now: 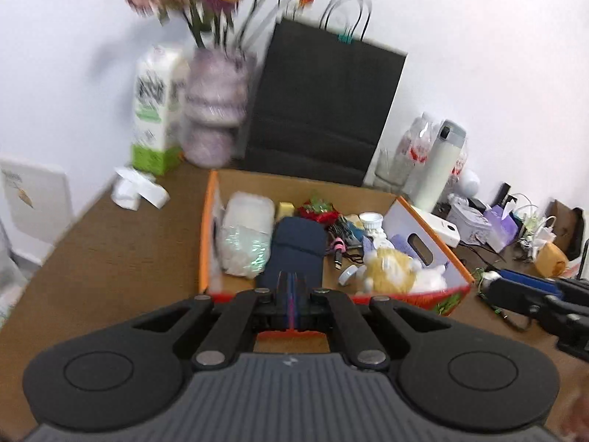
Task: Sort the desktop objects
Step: 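Carry white item into the cardboard box and open the right tool, then withdraw both tools from the box back over the table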
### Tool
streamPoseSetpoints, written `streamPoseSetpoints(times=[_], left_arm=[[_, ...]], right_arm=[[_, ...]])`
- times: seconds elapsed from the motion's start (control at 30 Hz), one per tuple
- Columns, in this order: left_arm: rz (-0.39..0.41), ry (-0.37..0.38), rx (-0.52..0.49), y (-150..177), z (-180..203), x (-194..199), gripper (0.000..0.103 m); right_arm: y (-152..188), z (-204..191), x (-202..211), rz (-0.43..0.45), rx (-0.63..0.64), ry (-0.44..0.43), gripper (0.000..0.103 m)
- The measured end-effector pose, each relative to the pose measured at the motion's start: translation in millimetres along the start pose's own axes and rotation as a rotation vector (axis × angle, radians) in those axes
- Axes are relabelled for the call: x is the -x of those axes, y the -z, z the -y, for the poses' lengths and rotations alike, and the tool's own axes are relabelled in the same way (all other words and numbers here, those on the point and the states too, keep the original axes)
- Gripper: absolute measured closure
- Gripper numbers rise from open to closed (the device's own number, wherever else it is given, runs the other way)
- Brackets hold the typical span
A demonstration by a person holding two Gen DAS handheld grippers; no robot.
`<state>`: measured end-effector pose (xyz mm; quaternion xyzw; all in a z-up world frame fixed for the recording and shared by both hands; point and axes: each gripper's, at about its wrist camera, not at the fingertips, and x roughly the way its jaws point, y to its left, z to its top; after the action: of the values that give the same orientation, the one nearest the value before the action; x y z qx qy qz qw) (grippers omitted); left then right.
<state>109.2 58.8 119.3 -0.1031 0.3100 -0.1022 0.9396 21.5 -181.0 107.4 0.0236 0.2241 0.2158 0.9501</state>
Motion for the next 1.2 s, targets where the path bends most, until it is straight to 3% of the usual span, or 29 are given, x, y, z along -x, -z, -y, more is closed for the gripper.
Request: streamPoseSetpoints(times=[0.07, 0.17, 0.3, 0.4, 0.53, 0.57, 0.6, 0.63, 0.67, 0.7, 0.73, 0.77, 0.9, 1.07, 1.2], left_arm=[[-0.067, 0.04, 0.018, -17, -7, -24, 0.101], [-0.176, 0.042, 0.031, -39, -17, -63, 0.101], [-0.292, -0.015, -0.05, -57, -12, -108, 0.101], [-0.416, -0.014, -0.06, -60, -10, -133, 0.101], [-0.511, -0.027, -0.051, -62, -9, -147, 0.099], [-0.515, -0.033, -0.046, -63, -10, -147, 0.097], [-0.523, -0.034, -0.039, -65, -10, -147, 0.08], [-0.519, -0.019, -0.024, -67, -11, -144, 0.05], [-0.495, -0.017, -0.012, -71, -11, -139, 0.04], [-0.462, -0.035, -0.012, -76, -10, -132, 0.021], [-0.437, -0.037, -0.01, -79, -9, -126, 0.009], [-0.417, -0.024, -0.001, -83, -9, -119, 0.004], [-0.348, -0.015, -0.02, -96, 3, -98, 0.0], [-0.203, -0.092, -0.051, -91, 19, -74, 0.0], [-0.046, -0.192, -0.106, -58, 31, -48, 0.0]], right_arm=[[-17, 10, -35, -0.067, -0.031, -0.016, 0.077], [-40, 23, -87, -0.17, -0.055, -0.038, 0.077], [-64, 45, -161, -0.353, -0.148, -0.061, 0.077], [-64, 51, -206, -0.489, -0.19, -0.058, 0.077], [-47, 52, -244, -0.643, -0.228, -0.006, 0.076], [-44, 53, -248, -0.659, -0.249, -0.009, 0.075], [-43, 55, -247, -0.661, -0.275, -0.011, 0.067], [-43, 55, -245, -0.658, -0.284, -0.014, 0.065], [-46, 55, -239, -0.641, -0.28, -0.013, 0.062], [-50, 54, -232, -0.623, -0.26, 0.01, 0.059], [-56, 52, -223, -0.599, -0.236, 0.033, 0.049], [-63, 54, -214, -0.571, -0.22, 0.049, 0.037], [-88, 59, -179, -0.442, -0.17, 0.154, 0.013], [-91, 67, -133, -0.343, -0.148, 0.234, 0.01], [-75, 59, -96, -0.261, -0.126, 0.261, 0.01]])
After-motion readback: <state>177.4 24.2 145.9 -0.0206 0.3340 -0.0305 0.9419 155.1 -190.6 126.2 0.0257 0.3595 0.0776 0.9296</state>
